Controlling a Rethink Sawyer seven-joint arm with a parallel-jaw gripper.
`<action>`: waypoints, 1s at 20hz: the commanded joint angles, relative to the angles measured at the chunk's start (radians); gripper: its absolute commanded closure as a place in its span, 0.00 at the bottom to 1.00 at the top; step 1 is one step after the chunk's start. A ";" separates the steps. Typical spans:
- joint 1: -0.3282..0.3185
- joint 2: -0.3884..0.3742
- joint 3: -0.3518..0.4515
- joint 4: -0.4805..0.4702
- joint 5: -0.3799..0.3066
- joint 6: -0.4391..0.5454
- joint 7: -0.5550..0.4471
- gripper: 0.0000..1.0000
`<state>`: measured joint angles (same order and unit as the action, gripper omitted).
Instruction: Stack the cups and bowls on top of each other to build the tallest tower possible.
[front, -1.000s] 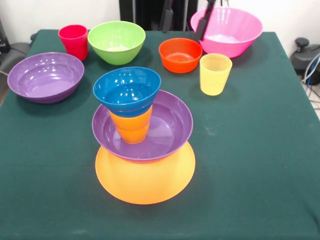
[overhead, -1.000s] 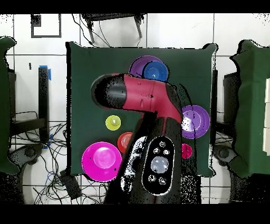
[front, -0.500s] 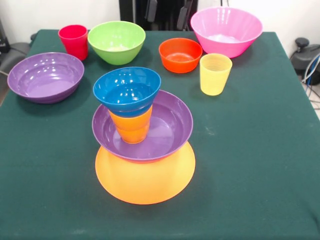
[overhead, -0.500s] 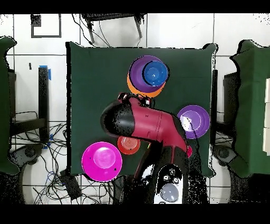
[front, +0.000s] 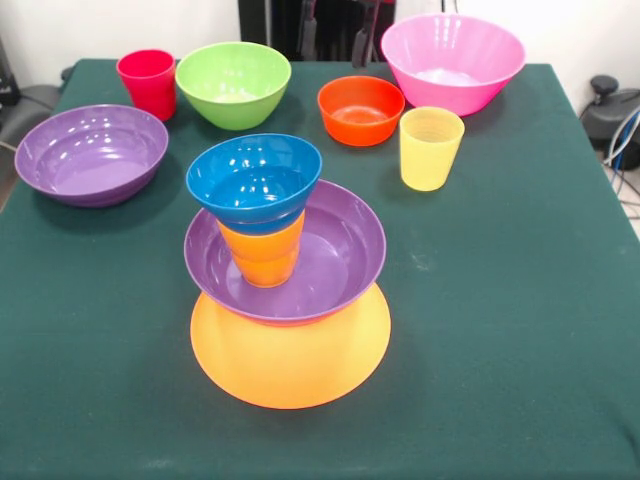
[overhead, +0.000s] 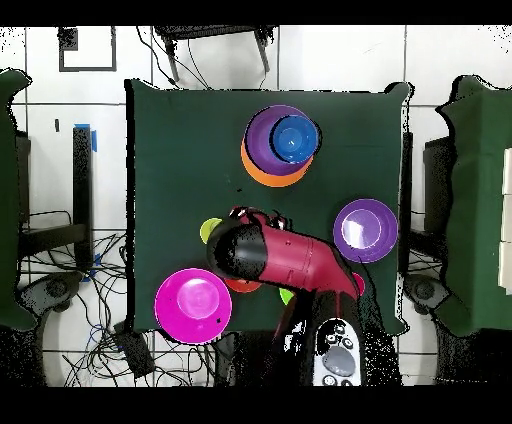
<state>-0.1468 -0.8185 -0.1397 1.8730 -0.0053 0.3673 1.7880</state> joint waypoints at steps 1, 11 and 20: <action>-0.021 0.113 0.067 0.077 -0.081 -0.103 0.081 0.00; -0.052 0.188 0.015 0.117 -0.112 -0.221 0.123 0.00; -0.030 0.305 -0.053 0.111 -0.064 -0.317 0.180 0.00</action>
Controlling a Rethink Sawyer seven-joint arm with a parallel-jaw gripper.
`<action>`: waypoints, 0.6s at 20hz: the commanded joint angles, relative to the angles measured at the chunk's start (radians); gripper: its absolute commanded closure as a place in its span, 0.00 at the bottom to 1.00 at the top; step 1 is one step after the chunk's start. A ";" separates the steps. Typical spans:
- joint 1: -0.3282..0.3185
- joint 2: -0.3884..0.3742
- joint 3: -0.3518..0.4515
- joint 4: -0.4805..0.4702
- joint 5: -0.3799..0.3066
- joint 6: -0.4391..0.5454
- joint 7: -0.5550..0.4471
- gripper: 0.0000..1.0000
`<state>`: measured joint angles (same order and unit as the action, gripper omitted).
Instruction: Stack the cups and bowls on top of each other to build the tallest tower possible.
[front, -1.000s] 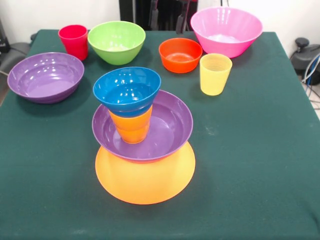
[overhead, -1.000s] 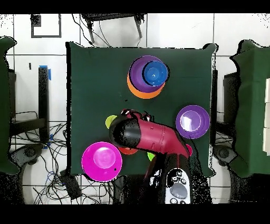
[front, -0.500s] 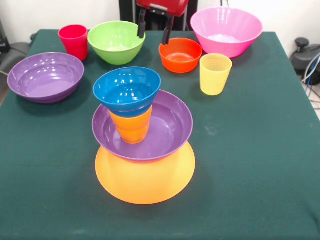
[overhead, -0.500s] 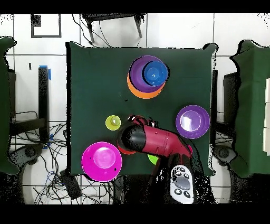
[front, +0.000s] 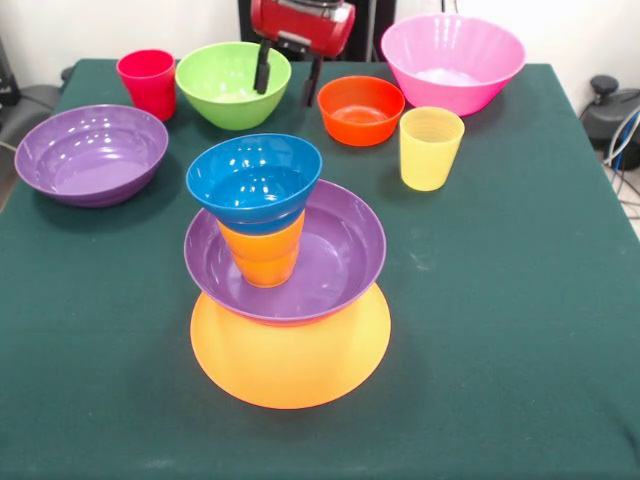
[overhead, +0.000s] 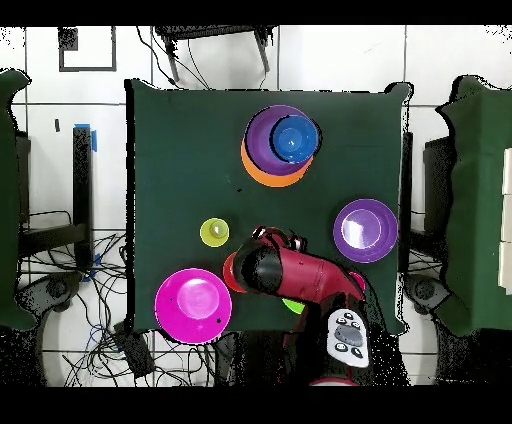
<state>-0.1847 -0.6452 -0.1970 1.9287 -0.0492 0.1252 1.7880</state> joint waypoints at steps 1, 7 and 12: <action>0.008 0.142 -0.002 0.059 -0.016 -0.094 0.186 0.00; -0.004 0.227 -0.004 0.079 0.009 -0.193 0.222 0.00; 0.095 0.198 -0.111 0.096 0.056 -0.149 0.242 0.00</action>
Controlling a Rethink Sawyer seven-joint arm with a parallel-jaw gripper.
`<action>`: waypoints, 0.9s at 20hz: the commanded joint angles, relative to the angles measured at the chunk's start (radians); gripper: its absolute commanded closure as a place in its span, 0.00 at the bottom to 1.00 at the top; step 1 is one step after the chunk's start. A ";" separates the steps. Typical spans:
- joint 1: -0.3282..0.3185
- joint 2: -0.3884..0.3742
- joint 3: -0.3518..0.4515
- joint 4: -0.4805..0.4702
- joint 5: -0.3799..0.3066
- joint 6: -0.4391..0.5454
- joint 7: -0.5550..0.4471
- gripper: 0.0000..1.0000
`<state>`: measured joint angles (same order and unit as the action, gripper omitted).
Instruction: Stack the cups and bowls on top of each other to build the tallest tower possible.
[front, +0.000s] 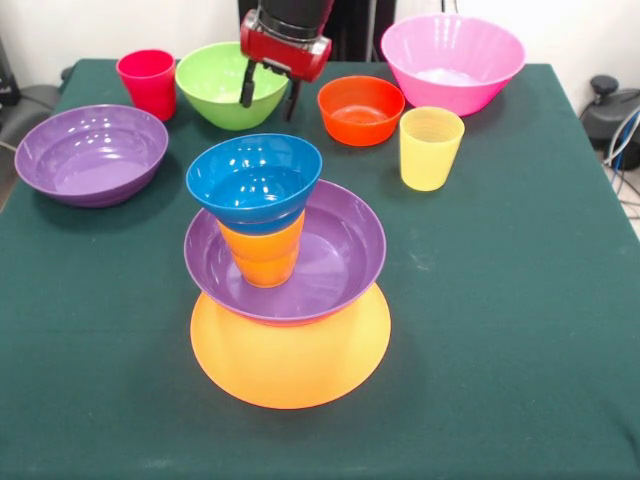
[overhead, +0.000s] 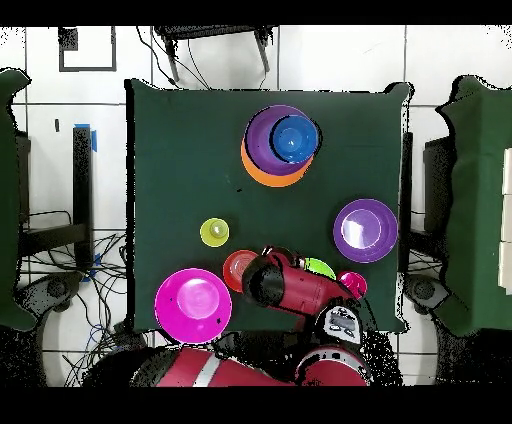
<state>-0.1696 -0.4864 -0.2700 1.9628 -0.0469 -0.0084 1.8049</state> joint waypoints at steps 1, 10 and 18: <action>0.093 0.020 -0.054 0.065 0.056 0.007 0.223 0.00; 0.128 -0.028 -0.061 0.093 0.063 0.060 0.245 0.00; 0.097 0.045 -0.019 0.080 0.060 -0.017 0.271 0.00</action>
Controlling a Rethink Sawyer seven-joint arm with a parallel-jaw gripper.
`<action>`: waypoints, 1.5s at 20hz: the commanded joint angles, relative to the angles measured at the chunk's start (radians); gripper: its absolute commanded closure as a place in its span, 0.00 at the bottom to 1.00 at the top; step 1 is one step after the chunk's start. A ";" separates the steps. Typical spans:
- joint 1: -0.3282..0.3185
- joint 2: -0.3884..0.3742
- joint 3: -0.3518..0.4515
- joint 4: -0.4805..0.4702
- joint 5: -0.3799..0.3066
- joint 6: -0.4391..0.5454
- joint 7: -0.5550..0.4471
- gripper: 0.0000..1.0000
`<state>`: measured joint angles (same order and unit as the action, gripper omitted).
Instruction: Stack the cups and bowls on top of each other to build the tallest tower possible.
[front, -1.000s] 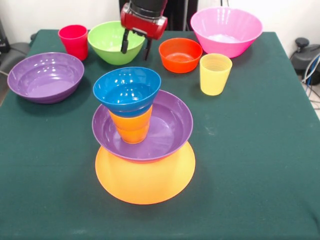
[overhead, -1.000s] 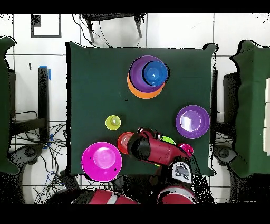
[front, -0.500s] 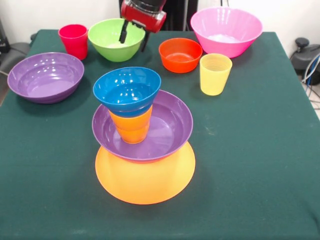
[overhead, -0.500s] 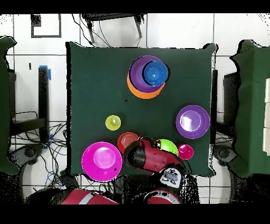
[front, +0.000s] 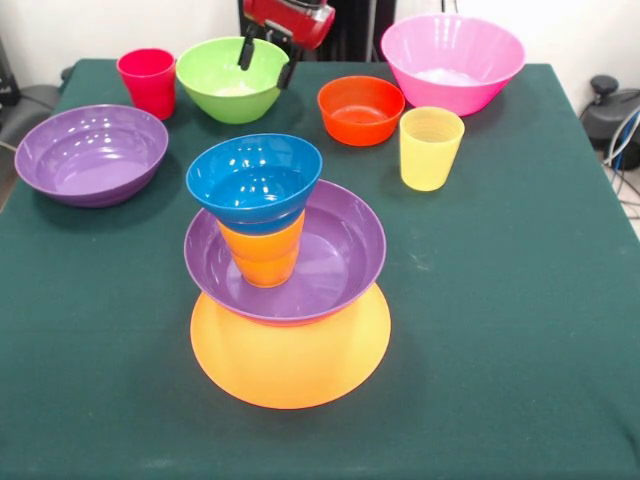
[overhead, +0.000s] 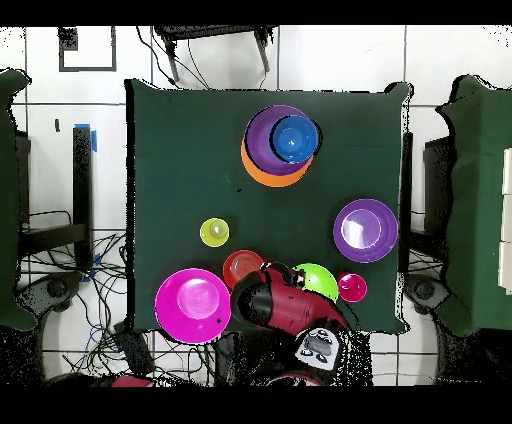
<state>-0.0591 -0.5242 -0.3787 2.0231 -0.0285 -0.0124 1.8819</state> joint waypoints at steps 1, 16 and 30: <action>-0.019 0.101 0.097 0.017 0.040 -0.032 0.201 0.00; -0.086 0.179 0.163 0.011 0.007 -0.102 0.220 0.00; -0.096 0.077 0.206 0.031 0.018 0.068 0.176 1.00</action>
<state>-0.1704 -0.3984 -0.3145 2.0437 -0.0277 -0.0610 1.9263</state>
